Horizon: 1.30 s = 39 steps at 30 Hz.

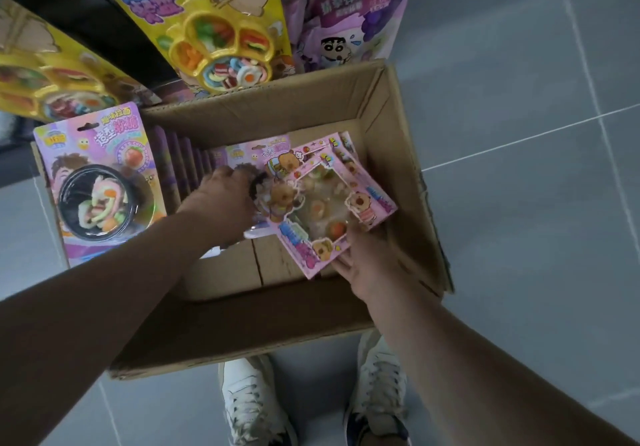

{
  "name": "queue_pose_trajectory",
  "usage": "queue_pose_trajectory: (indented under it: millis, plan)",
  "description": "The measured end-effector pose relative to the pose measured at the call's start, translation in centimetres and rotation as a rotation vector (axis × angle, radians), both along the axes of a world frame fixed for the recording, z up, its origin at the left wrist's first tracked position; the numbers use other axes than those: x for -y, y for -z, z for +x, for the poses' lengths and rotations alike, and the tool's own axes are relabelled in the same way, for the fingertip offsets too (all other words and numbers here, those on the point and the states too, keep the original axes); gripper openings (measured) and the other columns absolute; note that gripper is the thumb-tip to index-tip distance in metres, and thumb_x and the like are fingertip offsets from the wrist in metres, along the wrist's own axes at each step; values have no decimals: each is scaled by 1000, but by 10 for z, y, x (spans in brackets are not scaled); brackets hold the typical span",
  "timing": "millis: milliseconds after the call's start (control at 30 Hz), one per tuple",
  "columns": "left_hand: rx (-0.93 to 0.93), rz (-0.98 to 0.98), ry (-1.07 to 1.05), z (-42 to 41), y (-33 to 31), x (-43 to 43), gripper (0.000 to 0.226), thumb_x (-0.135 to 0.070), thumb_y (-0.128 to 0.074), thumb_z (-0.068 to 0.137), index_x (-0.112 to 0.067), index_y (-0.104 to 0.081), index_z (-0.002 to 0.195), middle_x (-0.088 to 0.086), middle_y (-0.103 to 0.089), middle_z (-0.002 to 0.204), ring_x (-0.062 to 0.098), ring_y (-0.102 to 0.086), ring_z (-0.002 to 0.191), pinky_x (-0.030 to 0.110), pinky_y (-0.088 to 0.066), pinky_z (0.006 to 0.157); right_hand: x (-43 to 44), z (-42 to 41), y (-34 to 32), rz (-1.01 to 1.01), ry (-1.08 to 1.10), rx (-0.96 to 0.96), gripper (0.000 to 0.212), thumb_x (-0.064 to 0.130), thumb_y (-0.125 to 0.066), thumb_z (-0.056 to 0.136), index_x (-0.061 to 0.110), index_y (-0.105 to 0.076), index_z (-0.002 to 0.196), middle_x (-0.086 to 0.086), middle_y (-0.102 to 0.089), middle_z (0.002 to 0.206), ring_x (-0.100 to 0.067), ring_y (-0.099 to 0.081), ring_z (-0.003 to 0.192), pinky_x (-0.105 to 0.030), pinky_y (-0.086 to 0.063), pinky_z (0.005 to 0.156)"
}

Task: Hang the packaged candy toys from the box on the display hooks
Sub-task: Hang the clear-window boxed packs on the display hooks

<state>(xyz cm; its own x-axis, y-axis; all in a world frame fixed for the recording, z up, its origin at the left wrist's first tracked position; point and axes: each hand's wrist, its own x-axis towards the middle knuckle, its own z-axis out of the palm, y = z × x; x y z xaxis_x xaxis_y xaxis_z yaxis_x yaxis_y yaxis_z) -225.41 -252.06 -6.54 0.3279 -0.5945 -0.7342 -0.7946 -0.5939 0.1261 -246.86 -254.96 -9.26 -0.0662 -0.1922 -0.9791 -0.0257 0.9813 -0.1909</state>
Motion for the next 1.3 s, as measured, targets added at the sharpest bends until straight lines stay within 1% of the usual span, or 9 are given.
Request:
queue_pose_trajectory:
  millis: [167, 467, 600, 800, 900, 1000, 1100, 1200, 1300]
  plan:
    - [-84, -76, -95, 2, 32, 32, 45, -26, -54, 102, -13, -52, 145, 23, -53, 144, 41, -55, 128, 44, -46, 108, -25, -23, -2, -10, -79, -134, 38, 55, -44, 102, 35, -52, 134, -2, -73, 110, -25, -76, 86, -48, -63, 80]
    - [-133, -19, -56, -3, 98, 66, 89, -46, -84, 81, -19, -43, 155, 14, -57, 146, 32, -59, 128, 34, -49, 100, -27, -26, 4, -31, -46, -87, 31, 49, -41, 105, 44, -47, 135, 0, -69, 119, -24, -73, 93, -37, -61, 68]
    - [-159, -46, -201, -6, 90, 66, 64, -30, -82, 87, -8, -56, 141, 13, -66, 117, 21, -62, 86, 24, -42, 70, -26, -26, -3, -44, -49, -93, 30, 47, -39, 107, 44, -48, 135, 1, -69, 118, -22, -73, 91, -31, -59, 59]
    - [-328, -117, -545, 13, 25, 41, 40, -38, -78, 88, -12, -62, 113, 14, -71, 112, 33, -72, 96, 51, -63, 85, -21, -23, -53, -98, -113, -111, 28, 45, -38, 107, 38, -53, 130, 2, -71, 111, -20, -74, 80, -29, -58, 54]
    - [-422, -151, -694, 11, -24, 20, 24, -17, -69, 98, -12, -54, 115, 12, -67, 112, 18, -69, 83, 28, -65, 61, -15, -25, -96, -193, -168, -124, 28, 45, -36, 108, 41, -53, 130, 5, -70, 114, -20, -74, 84, -31, -62, 60]
    - [-482, -216, -803, 10, -78, -7, 21, -14, -66, 100, -11, -55, 117, 12, -68, 112, 16, -70, 82, 31, -64, 68, -5, -32, -149, -312, -218, -120, 20, 39, -37, 109, 39, -55, 118, 10, -68, 99, -12, -72, 70, -19, -54, 44]
    - [-559, -271, -906, 10, -138, -36, 21, -15, -65, 100, -6, -56, 118, 12, -72, 110, 17, -76, 79, 28, -64, 63, 2, -40, -203, -397, -243, -131, 22, 51, -42, 101, 46, -59, 113, 7, -75, 104, -21, -77, 79, -42, -64, 65]
    - [-666, -355, -984, 5, -208, -62, 30, -20, -67, 99, -18, -61, 128, 7, -75, 123, 25, -75, 103, 39, -64, 84, 8, -59, -257, -516, -312, -105, 28, 58, -43, 90, 49, -61, 110, 7, -76, 105, -24, -76, 91, -54, -61, 82]
    - [-720, -426, -1042, 0, -286, -86, 30, -19, -66, 99, -18, -63, 128, 7, -76, 122, 28, -73, 111, 46, -59, 96, 15, -72, -338, -598, -335, -67, 19, 39, -46, 105, 39, -64, 111, 5, -77, 98, -17, -77, 82, -40, -64, 70]
